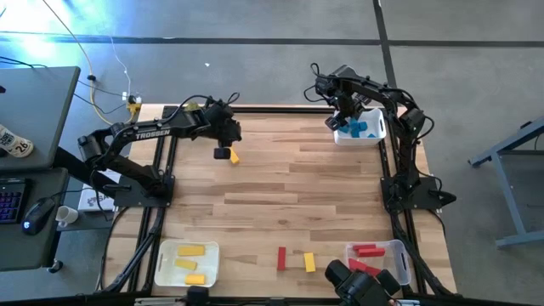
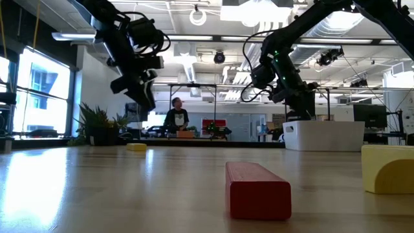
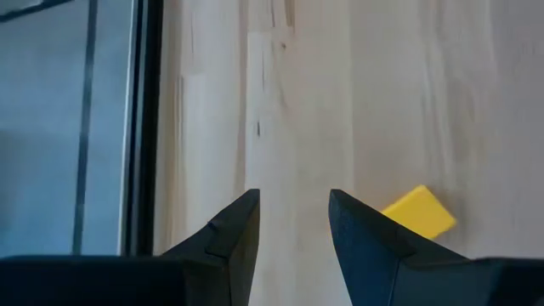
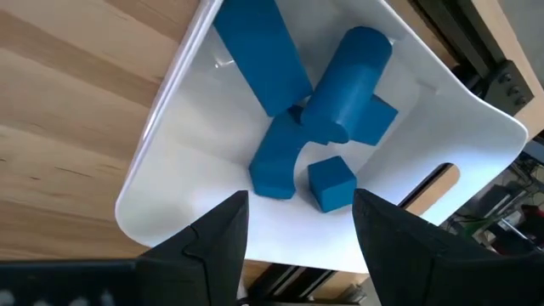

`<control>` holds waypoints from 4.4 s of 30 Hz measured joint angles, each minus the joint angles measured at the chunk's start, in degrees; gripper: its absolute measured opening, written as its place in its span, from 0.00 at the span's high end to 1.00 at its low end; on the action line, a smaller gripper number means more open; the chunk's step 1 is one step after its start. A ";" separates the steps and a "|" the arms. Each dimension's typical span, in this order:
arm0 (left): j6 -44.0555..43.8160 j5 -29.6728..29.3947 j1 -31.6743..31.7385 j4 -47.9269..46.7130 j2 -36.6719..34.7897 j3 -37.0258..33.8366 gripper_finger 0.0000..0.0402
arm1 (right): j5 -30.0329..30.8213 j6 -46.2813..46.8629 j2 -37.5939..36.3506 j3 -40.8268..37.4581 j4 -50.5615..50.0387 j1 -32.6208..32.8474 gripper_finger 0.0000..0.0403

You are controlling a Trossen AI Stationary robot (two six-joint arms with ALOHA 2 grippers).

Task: Sort & place blocks by color
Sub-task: Put the yellow block into the bottom white bin

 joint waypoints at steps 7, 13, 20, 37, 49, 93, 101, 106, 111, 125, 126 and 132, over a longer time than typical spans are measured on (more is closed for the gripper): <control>8.69 -0.22 -0.02 0.33 0.41 0.00 0.68 | -0.05 0.12 0.00 0.00 0.00 0.00 0.51; 18.60 -0.25 -0.74 -0.09 1.62 -0.02 0.68 | -0.05 0.02 0.00 0.00 -0.02 0.00 0.51; 17.65 -0.01 -3.51 0.76 1.66 -0.02 0.68 | -0.05 0.40 0.00 0.00 -0.01 0.00 0.51; 17.82 -0.44 -8.32 1.82 1.66 -0.02 0.68 | -2.74 1.46 0.00 0.00 -0.12 0.16 0.51; 24.68 -3.25 -9.04 -6.55 5.53 -0.02 0.68 | -3.05 1.02 0.00 0.00 -0.25 2.70 0.51; 22.99 -11.59 -12.12 -1.85 20.09 0.40 0.68 | -2.61 -2.01 0.00 0.01 1.73 5.66 0.51; 19.97 1.36 -16.27 -2.58 18.51 0.33 0.77 | -4.96 -1.96 0.00 0.01 1.90 5.66 0.51; 14.03 3.04 -20.53 -1.62 18.51 0.33 0.80 | -7.17 -1.47 0.00 0.00 1.90 5.66 0.51; 12.84 2.99 -24.33 -0.28 18.53 0.24 0.79 | -9.38 -0.04 0.00 0.02 1.89 5.77 0.51; 12.24 -4.54 -28.49 -0.44 19.51 3.18 0.57 | -10.63 1.03 0.00 0.00 1.86 8.89 0.51; 11.57 -4.55 -28.18 -0.26 19.57 3.31 0.57 | -10.63 1.03 0.00 0.02 1.88 9.23 0.51; 9.02 -5.27 -26.55 -0.03 19.56 3.39 0.57 | -10.39 0.41 0.02 0.02 2.15 10.94 0.51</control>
